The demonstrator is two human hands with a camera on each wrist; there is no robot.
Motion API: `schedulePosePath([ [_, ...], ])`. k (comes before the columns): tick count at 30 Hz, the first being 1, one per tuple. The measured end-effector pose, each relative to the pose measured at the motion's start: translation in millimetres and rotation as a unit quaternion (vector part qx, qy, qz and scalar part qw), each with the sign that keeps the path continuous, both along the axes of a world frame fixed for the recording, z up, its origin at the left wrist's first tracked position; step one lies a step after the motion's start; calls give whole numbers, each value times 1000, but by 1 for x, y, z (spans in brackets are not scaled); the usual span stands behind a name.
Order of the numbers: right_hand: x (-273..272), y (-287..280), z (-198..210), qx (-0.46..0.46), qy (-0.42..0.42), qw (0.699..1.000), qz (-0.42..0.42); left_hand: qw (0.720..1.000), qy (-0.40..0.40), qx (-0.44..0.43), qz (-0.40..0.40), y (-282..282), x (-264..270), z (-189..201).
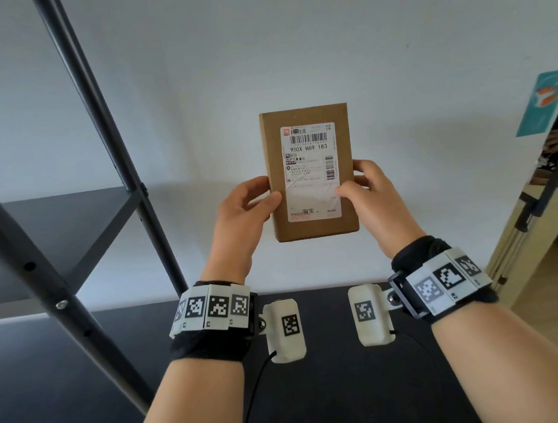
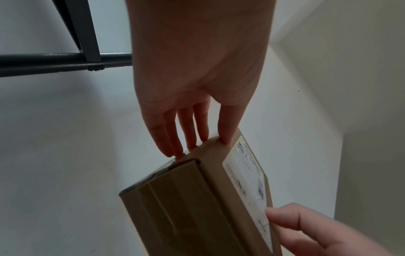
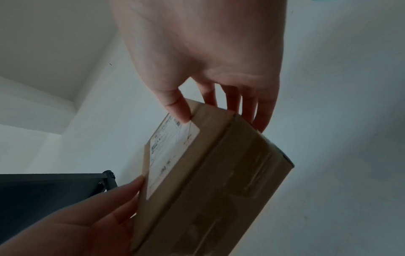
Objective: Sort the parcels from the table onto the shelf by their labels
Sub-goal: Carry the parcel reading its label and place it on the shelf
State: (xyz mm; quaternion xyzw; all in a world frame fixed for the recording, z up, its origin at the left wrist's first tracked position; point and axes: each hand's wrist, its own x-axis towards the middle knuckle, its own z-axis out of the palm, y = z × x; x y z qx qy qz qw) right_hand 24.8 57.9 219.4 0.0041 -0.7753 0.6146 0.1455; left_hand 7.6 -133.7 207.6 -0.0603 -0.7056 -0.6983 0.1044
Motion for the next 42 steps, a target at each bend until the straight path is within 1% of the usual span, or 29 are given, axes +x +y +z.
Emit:
schedulePosePath([
  [6, 4, -2, 0, 10, -18, 1000, -7, 999, -22, -14, 21, 0, 3, -1],
  [12, 10, -11, -4, 17, -34, 999, 21, 998, -36, -32, 38, -6, 17, -8],
  [17, 23, -30, -15, 11, -49, 998, 47, 996, -54, -36, 54, -21, 44, -19],
  [24, 59, -62, -20, 8, -63, 997, 48, 994, -76, -36, 75, -49, 87, -27],
  [28, 96, -86, -27, 19, -71, 996, 55, 991, -100, -49, 70, -73, 125, -38],
  [33, 157, -128, -41, 14, -89, 993, 75, 989, -122, -51, 65, -112, 195, -52],
  [38, 217, -180, -55, 5, -108, 988, 115, 984, -139, -39, 100, -163, 267, -62],
  [42, 253, -235, -64, 12, -120, 979, 165, 976, -149, -41, 150, -215, 319, -70],
])
